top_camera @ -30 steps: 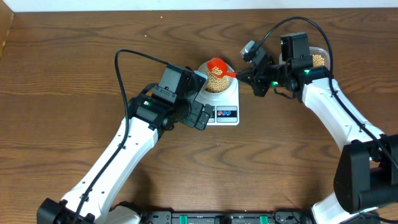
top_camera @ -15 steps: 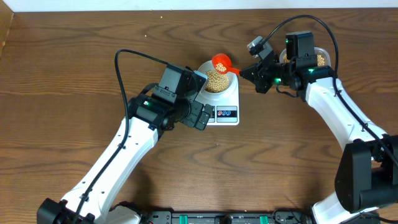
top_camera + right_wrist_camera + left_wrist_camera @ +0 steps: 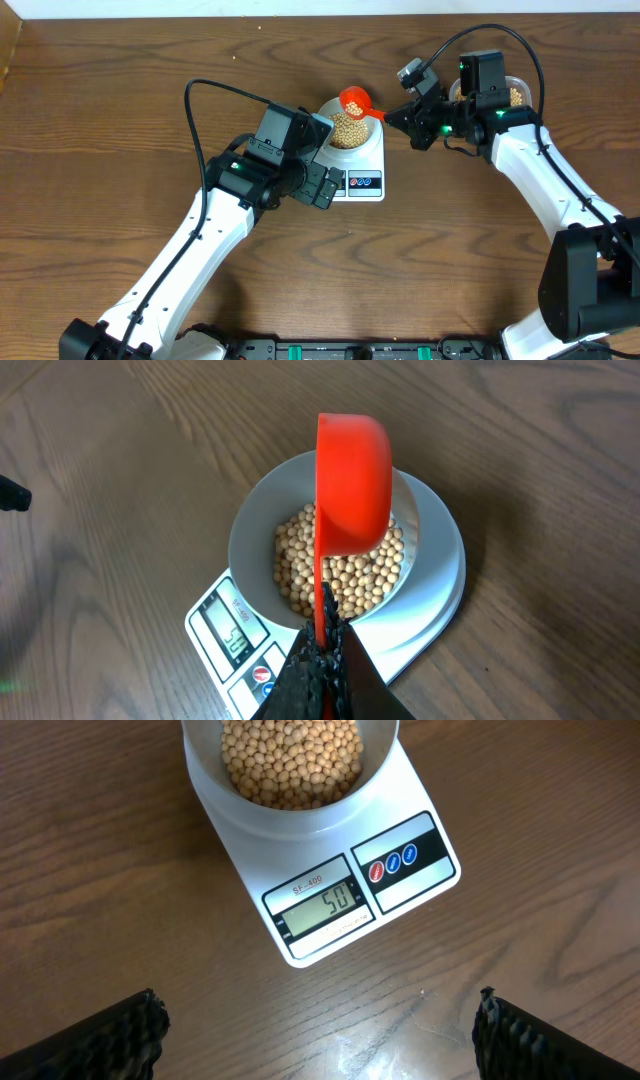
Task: Scoop item into bowl and weigh 50g on scale
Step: 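Tilt the scoop slowly with right gripper, trickling beans into bowl, then move right gripper with scoop back over the bean tub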
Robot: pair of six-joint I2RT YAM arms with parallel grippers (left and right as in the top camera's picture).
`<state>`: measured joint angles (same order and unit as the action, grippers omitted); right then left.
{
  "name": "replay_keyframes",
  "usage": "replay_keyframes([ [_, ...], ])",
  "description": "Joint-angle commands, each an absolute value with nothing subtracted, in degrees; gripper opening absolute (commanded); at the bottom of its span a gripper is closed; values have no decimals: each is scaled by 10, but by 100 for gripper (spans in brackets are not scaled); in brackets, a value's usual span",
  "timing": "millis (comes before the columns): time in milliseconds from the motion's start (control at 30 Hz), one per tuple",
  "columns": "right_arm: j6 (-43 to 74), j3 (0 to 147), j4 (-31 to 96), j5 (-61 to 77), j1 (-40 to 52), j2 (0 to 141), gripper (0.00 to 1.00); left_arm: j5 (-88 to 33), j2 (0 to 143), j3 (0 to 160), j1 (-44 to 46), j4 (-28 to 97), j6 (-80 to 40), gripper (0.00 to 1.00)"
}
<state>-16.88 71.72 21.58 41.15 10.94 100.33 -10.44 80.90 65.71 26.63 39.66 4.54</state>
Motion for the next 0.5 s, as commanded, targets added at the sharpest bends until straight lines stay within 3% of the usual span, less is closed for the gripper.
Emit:
replay_keyframes([
  [0,-161,722,214,424,107,987,1,-109,813,656,264,398,49,100],
  [467,-103,722,188,546,48,970,1,-109,813,656,264,398,49,100],
])
